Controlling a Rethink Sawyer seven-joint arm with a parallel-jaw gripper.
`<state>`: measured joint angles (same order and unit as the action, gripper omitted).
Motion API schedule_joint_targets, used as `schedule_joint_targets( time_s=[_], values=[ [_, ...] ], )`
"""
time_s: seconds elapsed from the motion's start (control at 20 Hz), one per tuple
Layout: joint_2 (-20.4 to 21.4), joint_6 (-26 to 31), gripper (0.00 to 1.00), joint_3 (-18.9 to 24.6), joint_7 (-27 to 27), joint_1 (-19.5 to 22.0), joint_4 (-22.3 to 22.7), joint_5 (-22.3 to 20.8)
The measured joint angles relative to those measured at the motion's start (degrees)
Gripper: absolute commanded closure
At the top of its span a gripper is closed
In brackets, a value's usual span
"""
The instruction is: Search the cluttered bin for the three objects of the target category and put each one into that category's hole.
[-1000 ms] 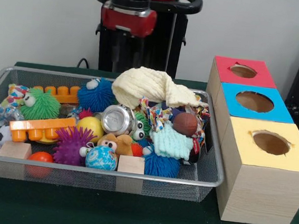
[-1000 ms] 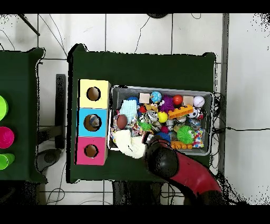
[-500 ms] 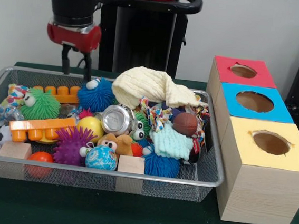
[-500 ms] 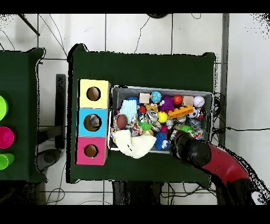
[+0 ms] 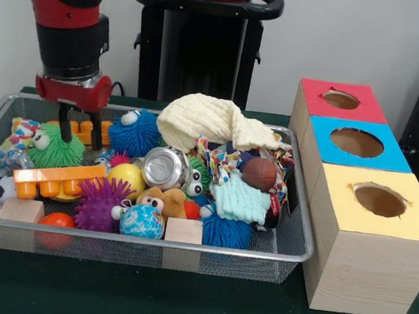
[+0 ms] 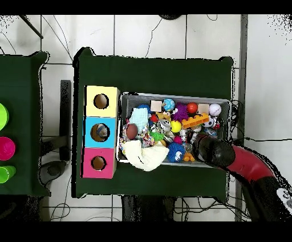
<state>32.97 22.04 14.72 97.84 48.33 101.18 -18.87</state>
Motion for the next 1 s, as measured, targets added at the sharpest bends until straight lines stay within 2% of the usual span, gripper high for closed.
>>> schedule_joint_targets(
  time_s=[0.35, 0.6, 1.0],
  values=[
    [-3.2, 1.7, 0.00, 3.5, -0.2, 2.3, -4.0, -4.0],
    [-4.4, 5.7, 0.00, 6.4, -0.8, 4.1, -7.0, -6.5],
    [-5.1, 11.5, 0.00, 9.8, -1.0, 6.3, -10.0, -8.1]
  ],
)
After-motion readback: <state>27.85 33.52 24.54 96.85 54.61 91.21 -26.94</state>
